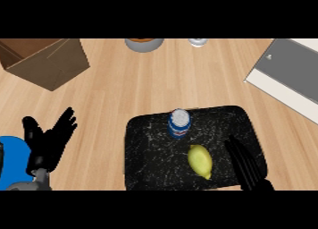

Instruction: Pick the lemon from the tray and place it in the tiered shelf

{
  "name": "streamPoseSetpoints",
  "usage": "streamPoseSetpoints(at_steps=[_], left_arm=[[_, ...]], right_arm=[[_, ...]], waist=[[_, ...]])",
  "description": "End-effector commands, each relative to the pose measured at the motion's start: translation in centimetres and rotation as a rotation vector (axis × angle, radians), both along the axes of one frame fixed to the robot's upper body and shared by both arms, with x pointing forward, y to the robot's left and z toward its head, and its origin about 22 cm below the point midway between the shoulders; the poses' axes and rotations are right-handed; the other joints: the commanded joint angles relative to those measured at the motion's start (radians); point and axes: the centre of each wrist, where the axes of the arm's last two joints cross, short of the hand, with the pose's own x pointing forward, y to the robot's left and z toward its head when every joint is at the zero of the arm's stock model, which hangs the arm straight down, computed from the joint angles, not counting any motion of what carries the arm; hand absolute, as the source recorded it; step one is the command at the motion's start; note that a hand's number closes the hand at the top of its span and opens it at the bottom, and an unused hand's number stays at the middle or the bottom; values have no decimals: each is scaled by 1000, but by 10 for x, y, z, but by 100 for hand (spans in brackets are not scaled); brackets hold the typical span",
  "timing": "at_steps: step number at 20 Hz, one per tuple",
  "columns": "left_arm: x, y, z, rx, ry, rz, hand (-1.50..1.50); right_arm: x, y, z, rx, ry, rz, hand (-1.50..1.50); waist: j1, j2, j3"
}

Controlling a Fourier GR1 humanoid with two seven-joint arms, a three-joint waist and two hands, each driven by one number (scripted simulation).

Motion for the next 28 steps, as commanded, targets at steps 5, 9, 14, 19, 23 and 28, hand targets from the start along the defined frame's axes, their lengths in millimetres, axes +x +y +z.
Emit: streamPoseSetpoints(at_steps=[5,9,14,19,23,28], left_arm=[[3,-6,-1,-13,34,-4,0],[-3,14,1,2,20,-18,0],[17,-2,-9,-4,34,-4,0],[-3,13,-11,7,23,-10,0],[5,-4,-14,7,24,-1,0],[20,-11,-2,16,30,14,0]], right_arm=[[25,34,-3,-11,14,-18,-150],[18,20,-36,-42,15,-49,-150],[31,25,-41,-51,7,-105,-150],[42,26,-41,-87,-11,-132,-150],[45,23,-40,-38,-47,-95,-150],[75,42,-68,-34,-45,-82,-150]], waist=[[2,3,-2],[1,3,-2],[-2,3,-2],[1,3,-2],[-1,3,-2],[1,4,-2]])
